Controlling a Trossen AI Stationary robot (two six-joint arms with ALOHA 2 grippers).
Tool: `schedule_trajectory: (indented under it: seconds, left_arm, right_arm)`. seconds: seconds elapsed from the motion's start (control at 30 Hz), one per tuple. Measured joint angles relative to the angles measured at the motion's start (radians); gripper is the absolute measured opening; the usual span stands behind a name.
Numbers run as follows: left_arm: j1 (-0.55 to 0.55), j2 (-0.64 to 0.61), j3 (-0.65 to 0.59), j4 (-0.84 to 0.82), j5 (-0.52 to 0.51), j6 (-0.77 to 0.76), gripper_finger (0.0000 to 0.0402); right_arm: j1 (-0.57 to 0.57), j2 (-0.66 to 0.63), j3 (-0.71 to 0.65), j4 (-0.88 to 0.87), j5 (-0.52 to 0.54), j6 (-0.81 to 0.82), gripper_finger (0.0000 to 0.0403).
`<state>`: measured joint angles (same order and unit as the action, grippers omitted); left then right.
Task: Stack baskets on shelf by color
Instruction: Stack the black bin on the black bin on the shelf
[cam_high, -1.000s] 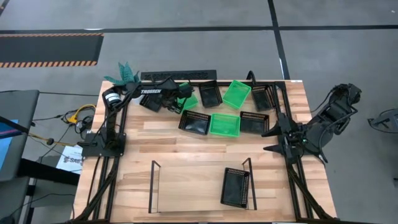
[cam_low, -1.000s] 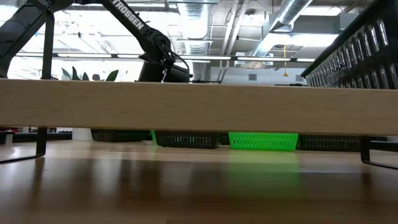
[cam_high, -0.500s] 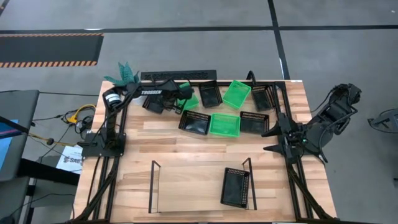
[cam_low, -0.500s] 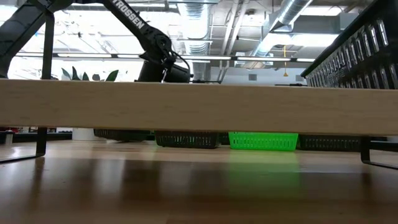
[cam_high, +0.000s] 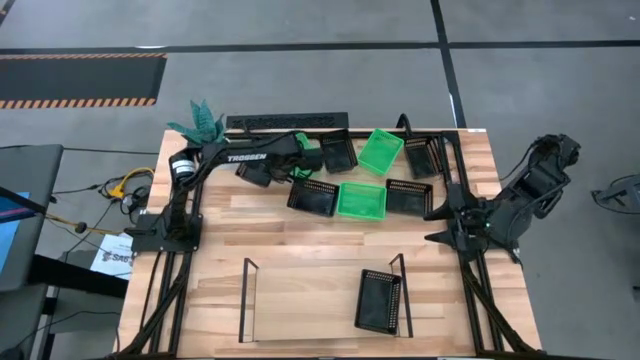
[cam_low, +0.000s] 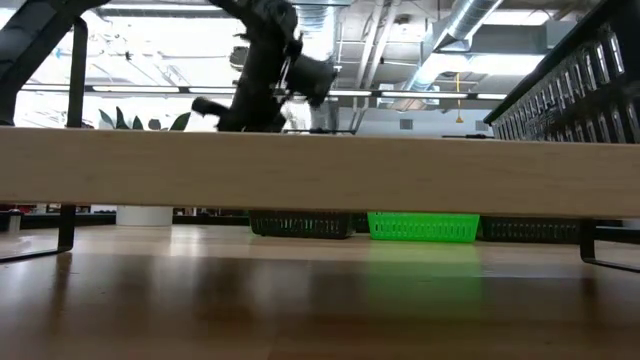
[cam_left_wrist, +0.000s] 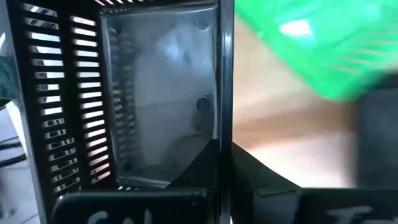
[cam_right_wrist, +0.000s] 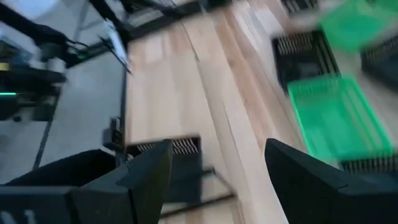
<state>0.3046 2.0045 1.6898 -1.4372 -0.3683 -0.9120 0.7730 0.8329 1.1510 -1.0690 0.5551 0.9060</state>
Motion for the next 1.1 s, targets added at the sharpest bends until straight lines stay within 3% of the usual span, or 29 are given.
schedule_trajectory:
  seconds: [0.2,0.33,0.47,0.77,0.93,1.1]
  left_arm:
    - [-0.149,0.000,0.195,-0.008,0.015,-0.046,0.0000]
    - [-0.268,0.000,0.310,0.011,0.014,-0.097,0.0000]
    - [-0.396,-0.001,0.388,0.026,-0.017,-0.191,0.0000]
    - [-0.640,-0.001,0.412,0.179,-0.149,-0.404,0.0000]
    - [-0.702,-0.001,0.412,0.263,-0.241,-0.442,0.0000]
    - [-0.729,-0.001,0.412,0.300,-0.249,-0.444,0.0000]
  right_arm:
    - [0.152,0.005,-0.157,-0.110,-0.004,0.352,0.0282]
    - [0.265,0.042,-0.293,-0.032,0.001,0.517,0.0282]
    - [0.359,0.096,-0.414,0.124,0.079,0.611,0.0282]
    - [0.395,0.318,-0.528,0.352,0.156,0.639,0.0282]
    - [0.361,0.422,-0.528,0.426,0.189,0.610,0.0282]
    - [0.306,0.490,-0.528,0.582,0.206,0.478,0.0282]
